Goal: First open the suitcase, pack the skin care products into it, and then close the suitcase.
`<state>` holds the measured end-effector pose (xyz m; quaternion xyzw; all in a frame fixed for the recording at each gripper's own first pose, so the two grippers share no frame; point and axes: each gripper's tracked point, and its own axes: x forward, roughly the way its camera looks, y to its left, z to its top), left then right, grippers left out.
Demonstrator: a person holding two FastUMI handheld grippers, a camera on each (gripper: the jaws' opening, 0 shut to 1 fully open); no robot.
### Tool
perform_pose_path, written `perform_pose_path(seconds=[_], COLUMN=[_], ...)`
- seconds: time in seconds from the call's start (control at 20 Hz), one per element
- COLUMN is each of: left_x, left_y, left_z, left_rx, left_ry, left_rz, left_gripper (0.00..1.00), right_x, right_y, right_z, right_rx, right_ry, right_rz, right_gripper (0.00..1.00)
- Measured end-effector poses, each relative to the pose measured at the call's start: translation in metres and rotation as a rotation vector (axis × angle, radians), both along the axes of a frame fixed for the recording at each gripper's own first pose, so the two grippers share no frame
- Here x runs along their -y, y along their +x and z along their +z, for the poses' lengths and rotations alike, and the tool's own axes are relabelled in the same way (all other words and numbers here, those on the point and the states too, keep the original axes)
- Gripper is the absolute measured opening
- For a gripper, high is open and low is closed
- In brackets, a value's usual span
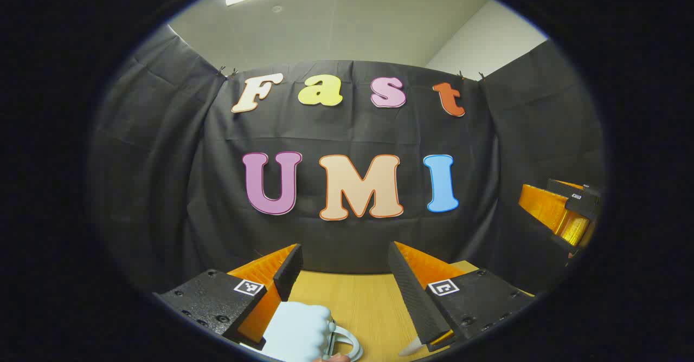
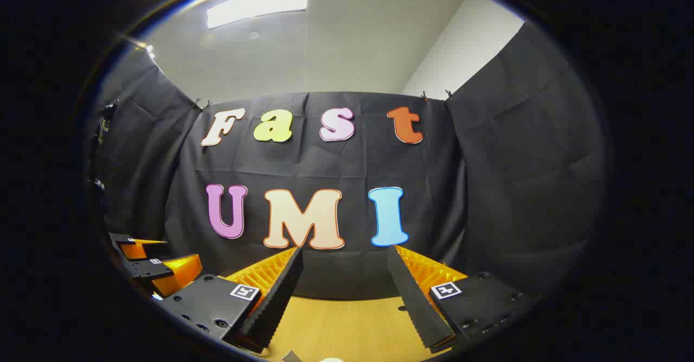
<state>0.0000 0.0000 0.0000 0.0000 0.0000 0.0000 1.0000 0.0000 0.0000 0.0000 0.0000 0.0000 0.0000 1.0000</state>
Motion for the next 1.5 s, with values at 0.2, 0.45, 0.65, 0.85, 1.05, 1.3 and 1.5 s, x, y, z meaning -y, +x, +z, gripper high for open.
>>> perform_pose_path(seconds=[0.2, 0.45, 0.65, 0.85, 1.05, 1.3, 1.5], left_x=[0.000, 0.006, 0.014, 0.013, 0.012, 0.017, 0.027], left_y=[0.002, 0.003, 0.006, 0.009, 0.011, 0.009, 0.007], left_z=[0.001, -0.003, -0.016, -0.045, -0.095, -0.161, -0.198], left_rx=[0.001, -0.010, -0.036, -0.092, -0.202, -0.377, -0.466], left_ry=[0.011, 0.020, 0.038, 0.068, 0.063, -0.010, -0.023], left_rz=[-0.001, -0.006, -0.011, 0.024, 0.026, -0.013, -0.044], left_gripper=[0.92, 0.94, 0.94, 0.94, 0.95, 0.96, 0.96], right_x=[0.001, 0.004, 0.012, 0.021, 0.034, 0.033, 0.030], right_y=[0.001, 0.002, 0.002, 0.002, 0.003, 0.003, 0.000], right_z=[0.000, -0.006, -0.013, -0.026, -0.040, -0.039, -0.050], right_rx=[-0.002, -0.014, -0.027, -0.051, -0.091, -0.079, -0.116], right_ry=[-0.004, -0.003, 0.007, 0.037, 0.043, 0.015, -0.002], right_rz=[-0.001, 0.005, 0.020, 0.078, 0.064, 0.003, -0.014], right_gripper=[0.98, 0.98, 0.98, 0.98, 0.99, 0.99, 0.99])
